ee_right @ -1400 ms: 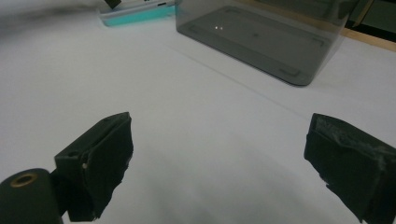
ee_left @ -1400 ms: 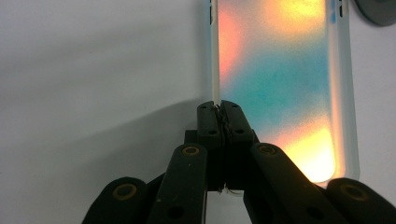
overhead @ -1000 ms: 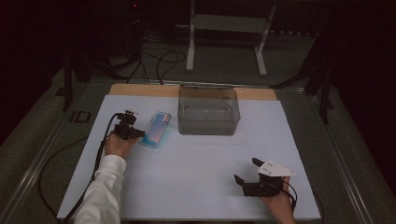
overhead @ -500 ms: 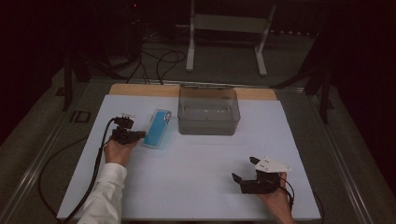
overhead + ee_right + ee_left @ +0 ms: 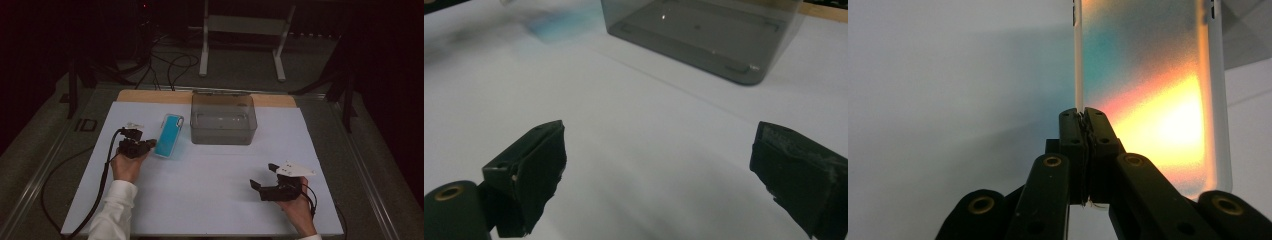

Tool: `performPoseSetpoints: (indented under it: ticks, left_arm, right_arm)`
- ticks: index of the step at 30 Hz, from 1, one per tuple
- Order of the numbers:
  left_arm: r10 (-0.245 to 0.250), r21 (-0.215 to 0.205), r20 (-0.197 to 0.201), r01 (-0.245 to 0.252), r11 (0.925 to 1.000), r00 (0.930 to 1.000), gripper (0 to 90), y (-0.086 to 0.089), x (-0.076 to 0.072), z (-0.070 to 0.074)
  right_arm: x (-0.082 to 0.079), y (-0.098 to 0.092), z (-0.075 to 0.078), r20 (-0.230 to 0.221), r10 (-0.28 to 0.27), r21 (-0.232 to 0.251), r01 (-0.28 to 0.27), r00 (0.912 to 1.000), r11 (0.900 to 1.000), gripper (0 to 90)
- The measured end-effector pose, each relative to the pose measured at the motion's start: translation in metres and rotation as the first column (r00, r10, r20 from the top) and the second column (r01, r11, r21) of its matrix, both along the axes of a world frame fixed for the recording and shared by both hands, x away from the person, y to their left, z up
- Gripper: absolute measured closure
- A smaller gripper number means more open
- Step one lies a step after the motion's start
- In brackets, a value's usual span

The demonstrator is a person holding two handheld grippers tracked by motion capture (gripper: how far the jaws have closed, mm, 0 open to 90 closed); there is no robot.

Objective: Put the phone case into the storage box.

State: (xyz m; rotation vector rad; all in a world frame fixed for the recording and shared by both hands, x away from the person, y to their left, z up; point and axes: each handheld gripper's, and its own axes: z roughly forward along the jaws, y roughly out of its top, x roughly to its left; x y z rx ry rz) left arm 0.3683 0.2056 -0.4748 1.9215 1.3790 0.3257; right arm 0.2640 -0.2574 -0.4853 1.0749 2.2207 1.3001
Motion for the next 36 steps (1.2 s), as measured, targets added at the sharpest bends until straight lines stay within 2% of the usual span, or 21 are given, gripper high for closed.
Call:
performPoseSetpoints:
  ticks: [3, 4, 5, 13, 19, 29, 36]
  left_arm:
    - [0.012, -0.012, 0.046, -0.012, 0.9999, 0.9989, 88.9, -0.003, -0.007, 0.005]
    - [0.012, -0.012, 0.046, -0.012, 0.9999, 0.9989, 88.9, -0.003, -0.007, 0.005]
    - [0.013, -0.012, 0.064, -0.012, 0.9999, 0.9979, 88.9, -0.005, -0.01, 0.008]
    - [0.016, -0.007, 0.108, -0.016, 0.9999, 0.994, 88.9, -0.011, -0.017, 0.012]
    - [0.015, -0.019, 0.142, -0.012, 0.9997, 0.9897, 88.9, -0.017, -0.02, 0.015]
    - [0.004, -0.022, 0.211, 0.001, 0.9998, 0.9775, 88.8, -0.032, -0.027, 0.024]
    - [0.001, -0.027, 0.238, 0.006, 0.9996, 0.9713, 88.9, -0.04, -0.03, 0.027]
  right_arm:
    - [0.004, 0.0, 0.005, -0.001, 0.005, 0.015, -0.005, 1.0, 1.0, 7.9]
    - [0.004, 0.0, 0.005, -0.001, 0.005, 0.015, -0.005, 1.0, 1.0, 7.9]
    - [0.006, -0.001, 0.009, -0.009, 0.005, 0.035, -0.005, 0.9999, 0.999, 7.9]
    - [0.015, 0.002, 0.021, -0.001, 0.024, 0.075, -0.024, 0.9997, 0.997, 7.9]
    - [0.023, 0.007, 0.028, -0.006, 0.054, 0.123, -0.053, 0.9985, 0.991, 8.0]
    - [0.029, 0.022, 0.038, -0.004, 0.06, 0.165, -0.059, 0.9982, 0.985, 8.0]
    - [0.034, 0.034, 0.045, -0.007, 0.068, 0.201, -0.066, 0.9976, 0.977, 8.0]
